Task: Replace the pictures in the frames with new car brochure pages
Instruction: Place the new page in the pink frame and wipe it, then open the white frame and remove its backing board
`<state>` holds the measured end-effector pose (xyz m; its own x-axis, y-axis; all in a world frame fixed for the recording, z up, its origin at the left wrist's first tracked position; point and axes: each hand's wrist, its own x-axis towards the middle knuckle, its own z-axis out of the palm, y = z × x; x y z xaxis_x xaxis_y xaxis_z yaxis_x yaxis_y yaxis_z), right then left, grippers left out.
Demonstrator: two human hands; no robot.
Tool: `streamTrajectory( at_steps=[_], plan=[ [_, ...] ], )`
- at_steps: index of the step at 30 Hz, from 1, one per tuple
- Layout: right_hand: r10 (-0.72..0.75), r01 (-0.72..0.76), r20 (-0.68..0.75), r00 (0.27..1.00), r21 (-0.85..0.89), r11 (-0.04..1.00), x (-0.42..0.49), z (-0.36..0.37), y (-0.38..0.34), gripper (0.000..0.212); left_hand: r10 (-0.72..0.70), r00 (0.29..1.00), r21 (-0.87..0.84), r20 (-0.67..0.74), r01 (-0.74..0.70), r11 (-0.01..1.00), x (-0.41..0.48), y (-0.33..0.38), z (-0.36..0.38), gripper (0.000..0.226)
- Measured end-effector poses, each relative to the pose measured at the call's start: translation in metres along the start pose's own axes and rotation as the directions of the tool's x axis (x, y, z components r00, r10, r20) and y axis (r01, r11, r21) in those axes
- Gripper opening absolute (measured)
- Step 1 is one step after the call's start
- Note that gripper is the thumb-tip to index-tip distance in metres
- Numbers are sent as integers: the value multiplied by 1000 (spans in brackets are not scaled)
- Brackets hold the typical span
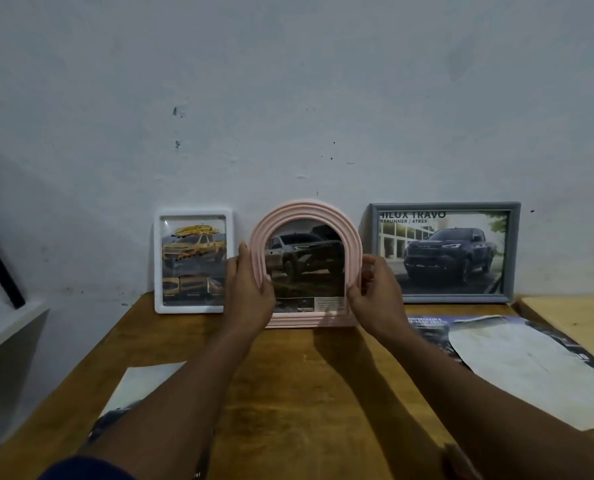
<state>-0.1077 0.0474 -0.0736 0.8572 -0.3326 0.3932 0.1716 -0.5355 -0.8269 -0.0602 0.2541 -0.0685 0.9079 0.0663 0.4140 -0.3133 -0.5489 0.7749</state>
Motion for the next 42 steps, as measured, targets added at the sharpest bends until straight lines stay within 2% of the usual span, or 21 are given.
streamTrajectory(
  at_steps=[4,10,18,21,24,26,29,33,37,40,42],
  plan=[
    [3,-4,5,1000,23,1000,25,18,12,56,3,1000,-60,12,-2,998,21,-13,17,92],
    [26,-27,-31,999,-2,1000,55,35,25,56,38,998,-46,57,-36,998,44,-21,37,106],
    [29,-34,-35,999,-137,990,53,38,23,58,92,987,24,132,-96,995,46,-35,48,101],
    [-50,24,-101,994,-241,970,45,35,1,55,116,980,110,160,-134,985,40,-34,31,96],
    [-140,132,-43,989,-152,979,38,41,-34,42,126,984,135,127,-143,980,37,-35,1,87],
    [-139,143,60,988,-57,988,32,55,-58,36,108,993,178,47,-115,977,38,-42,-24,82],
    [-85,71,233,969,65,995,23,90,-84,36,33,997,220,-63,-18,975,42,-62,-60,79],
    [12,-54,351,936,109,993,15,141,-97,46,-115,981,124,-154,134,983,49,-97,-94,78],
    [121,-167,377,918,91,982,23,182,-89,55,-303,945,-28,-126,302,953,56,-124,-102,76],
    [196,-253,412,890,88,964,35,202,-82,51,-403,913,-108,-54,396,912,66,-128,-101,70],
    [202,-291,432,879,151,945,40,210,-82,46,-434,900,-142,-28,426,893,71,-127,-100,66]
  ],
)
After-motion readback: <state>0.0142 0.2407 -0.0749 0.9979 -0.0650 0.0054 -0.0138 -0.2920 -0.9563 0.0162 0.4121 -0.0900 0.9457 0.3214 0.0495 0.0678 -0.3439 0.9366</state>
